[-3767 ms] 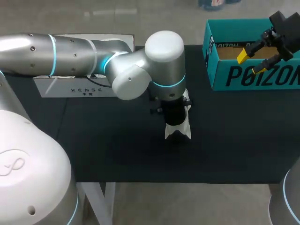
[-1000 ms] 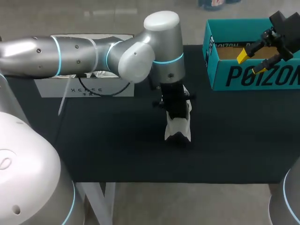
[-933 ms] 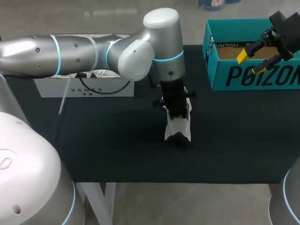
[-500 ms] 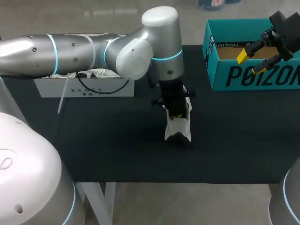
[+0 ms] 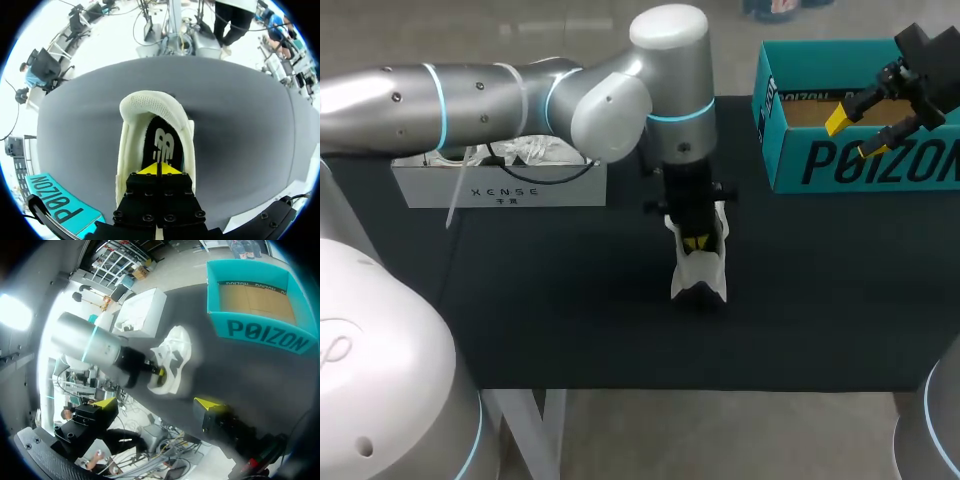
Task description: Take the shoe out of the shoebox, open the shoe tongue, remove and reinsert the insole, then place the shoe into the shoebox
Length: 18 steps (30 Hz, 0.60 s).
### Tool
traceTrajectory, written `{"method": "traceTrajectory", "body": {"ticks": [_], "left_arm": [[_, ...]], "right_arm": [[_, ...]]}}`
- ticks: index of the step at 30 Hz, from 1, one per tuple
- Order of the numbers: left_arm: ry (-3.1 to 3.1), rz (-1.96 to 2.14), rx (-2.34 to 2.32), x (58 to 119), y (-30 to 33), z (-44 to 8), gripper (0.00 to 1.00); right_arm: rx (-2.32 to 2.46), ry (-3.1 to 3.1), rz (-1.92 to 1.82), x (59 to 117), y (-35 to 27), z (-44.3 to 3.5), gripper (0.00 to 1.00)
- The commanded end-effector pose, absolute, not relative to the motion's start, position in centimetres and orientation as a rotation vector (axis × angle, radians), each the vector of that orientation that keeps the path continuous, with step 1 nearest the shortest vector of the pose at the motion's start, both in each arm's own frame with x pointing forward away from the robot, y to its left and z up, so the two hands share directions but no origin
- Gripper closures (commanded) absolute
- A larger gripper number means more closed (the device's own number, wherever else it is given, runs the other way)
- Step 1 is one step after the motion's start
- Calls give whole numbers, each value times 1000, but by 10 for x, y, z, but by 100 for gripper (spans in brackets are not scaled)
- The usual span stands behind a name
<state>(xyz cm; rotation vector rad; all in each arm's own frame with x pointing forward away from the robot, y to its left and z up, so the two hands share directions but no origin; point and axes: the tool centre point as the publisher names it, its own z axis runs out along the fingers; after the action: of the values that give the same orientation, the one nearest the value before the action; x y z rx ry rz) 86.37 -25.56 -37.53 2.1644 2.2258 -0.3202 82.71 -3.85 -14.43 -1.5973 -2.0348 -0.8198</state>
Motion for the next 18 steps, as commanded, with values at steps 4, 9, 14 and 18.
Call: {"method": "traceTrajectory", "body": {"ticks": [4,9,14,18], "left_arm": [[2211,-299,2167,879,-258,-373,73],[2215,-282,2169,886,-260,-377,65],[2228,-255,2170,887,-260,-379,9],[2228,-236,2166,885,-257,-373,0]], "right_arm": [[-1598,-2036,-817,828,-38,-145,0],[-1598,-2036,-817,828,-38,-145,0],[-1598,-2036,-817,828,-38,-145,0],[-1598,-2036,-817,828,-38,-145,0]]}}
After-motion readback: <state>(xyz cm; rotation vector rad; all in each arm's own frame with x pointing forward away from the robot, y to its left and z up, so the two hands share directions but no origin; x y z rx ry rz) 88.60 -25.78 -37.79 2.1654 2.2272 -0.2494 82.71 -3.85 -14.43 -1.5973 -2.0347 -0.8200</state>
